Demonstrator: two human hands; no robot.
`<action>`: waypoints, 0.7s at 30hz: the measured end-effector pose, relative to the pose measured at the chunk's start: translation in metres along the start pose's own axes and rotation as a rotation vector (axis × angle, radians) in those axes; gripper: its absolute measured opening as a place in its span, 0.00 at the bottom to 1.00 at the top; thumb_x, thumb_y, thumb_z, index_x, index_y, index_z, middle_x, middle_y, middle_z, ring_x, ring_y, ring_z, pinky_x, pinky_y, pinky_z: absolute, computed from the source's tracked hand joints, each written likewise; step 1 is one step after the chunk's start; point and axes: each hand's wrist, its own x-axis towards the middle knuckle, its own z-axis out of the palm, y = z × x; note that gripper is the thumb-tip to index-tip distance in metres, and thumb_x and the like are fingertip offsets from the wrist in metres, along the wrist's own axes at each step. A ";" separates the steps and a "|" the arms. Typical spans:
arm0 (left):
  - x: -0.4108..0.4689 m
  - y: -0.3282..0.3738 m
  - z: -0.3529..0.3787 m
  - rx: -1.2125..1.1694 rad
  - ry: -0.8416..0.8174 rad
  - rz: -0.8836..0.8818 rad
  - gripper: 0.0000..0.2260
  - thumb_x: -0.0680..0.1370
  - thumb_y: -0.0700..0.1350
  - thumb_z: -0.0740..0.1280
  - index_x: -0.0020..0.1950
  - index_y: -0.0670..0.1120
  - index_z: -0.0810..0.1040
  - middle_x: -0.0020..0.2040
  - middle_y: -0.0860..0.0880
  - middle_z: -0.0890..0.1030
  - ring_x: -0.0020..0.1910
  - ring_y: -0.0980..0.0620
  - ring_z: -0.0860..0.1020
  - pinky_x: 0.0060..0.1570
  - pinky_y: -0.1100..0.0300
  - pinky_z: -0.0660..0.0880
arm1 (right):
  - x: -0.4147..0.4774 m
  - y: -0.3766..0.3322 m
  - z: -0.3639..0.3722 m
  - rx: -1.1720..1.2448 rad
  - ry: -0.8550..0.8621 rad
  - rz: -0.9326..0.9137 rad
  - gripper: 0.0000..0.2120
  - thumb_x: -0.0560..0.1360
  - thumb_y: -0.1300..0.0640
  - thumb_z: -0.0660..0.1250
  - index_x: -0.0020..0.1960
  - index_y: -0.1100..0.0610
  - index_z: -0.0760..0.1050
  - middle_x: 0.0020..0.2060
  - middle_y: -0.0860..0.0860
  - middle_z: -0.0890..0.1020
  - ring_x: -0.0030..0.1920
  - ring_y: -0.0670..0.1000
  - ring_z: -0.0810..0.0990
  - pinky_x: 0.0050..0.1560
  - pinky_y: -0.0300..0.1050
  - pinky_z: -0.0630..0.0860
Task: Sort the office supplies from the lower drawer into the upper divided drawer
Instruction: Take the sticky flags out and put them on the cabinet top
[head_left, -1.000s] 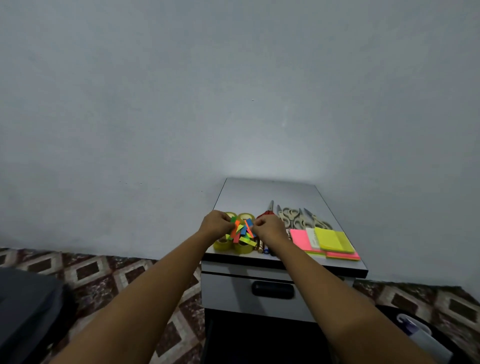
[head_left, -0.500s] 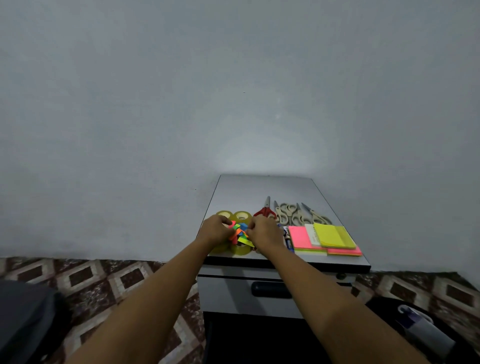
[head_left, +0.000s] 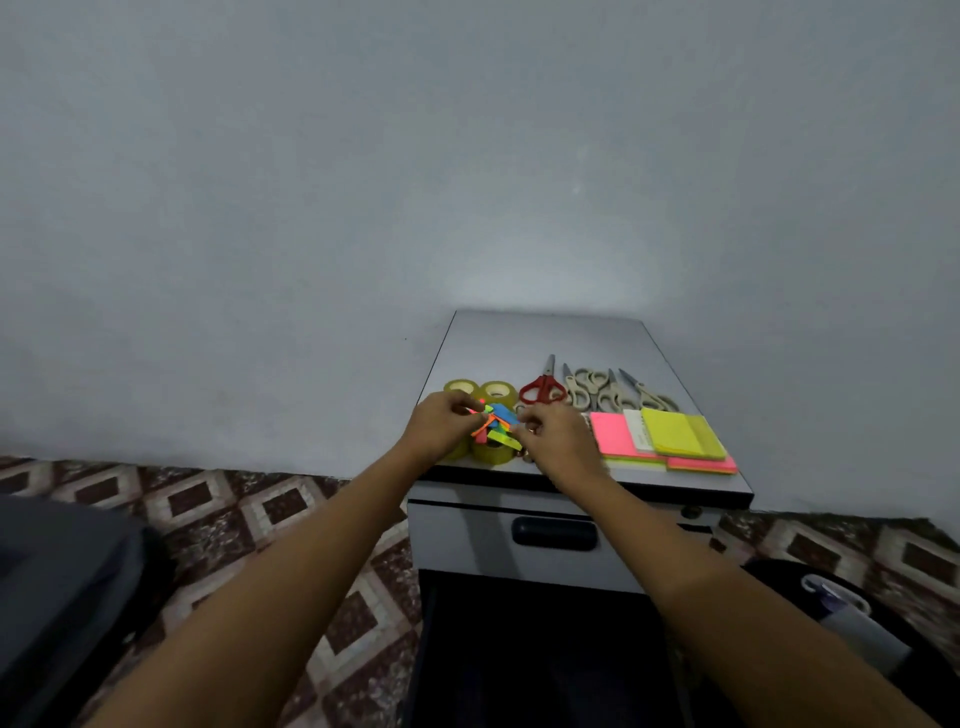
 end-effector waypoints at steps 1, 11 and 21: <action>-0.010 0.002 0.000 -0.041 -0.042 0.009 0.08 0.74 0.42 0.70 0.51 0.40 0.81 0.42 0.45 0.81 0.39 0.55 0.78 0.43 0.61 0.75 | -0.008 0.000 -0.002 0.001 -0.003 -0.003 0.12 0.75 0.54 0.68 0.54 0.59 0.80 0.48 0.54 0.81 0.47 0.53 0.80 0.47 0.45 0.77; -0.101 -0.057 0.040 0.137 -0.639 -0.086 0.01 0.76 0.44 0.69 0.45 0.50 0.79 0.43 0.47 0.80 0.39 0.55 0.77 0.43 0.58 0.74 | -0.124 0.045 0.026 0.054 -0.262 0.056 0.12 0.74 0.55 0.69 0.55 0.59 0.80 0.48 0.54 0.80 0.39 0.41 0.73 0.44 0.33 0.69; -0.136 -0.153 0.101 0.693 -0.984 -0.085 0.12 0.77 0.41 0.63 0.59 0.43 0.79 0.59 0.45 0.79 0.57 0.48 0.77 0.54 0.60 0.71 | -0.205 0.105 0.118 0.078 -0.633 0.310 0.12 0.74 0.55 0.69 0.56 0.57 0.80 0.51 0.54 0.81 0.50 0.50 0.80 0.51 0.40 0.75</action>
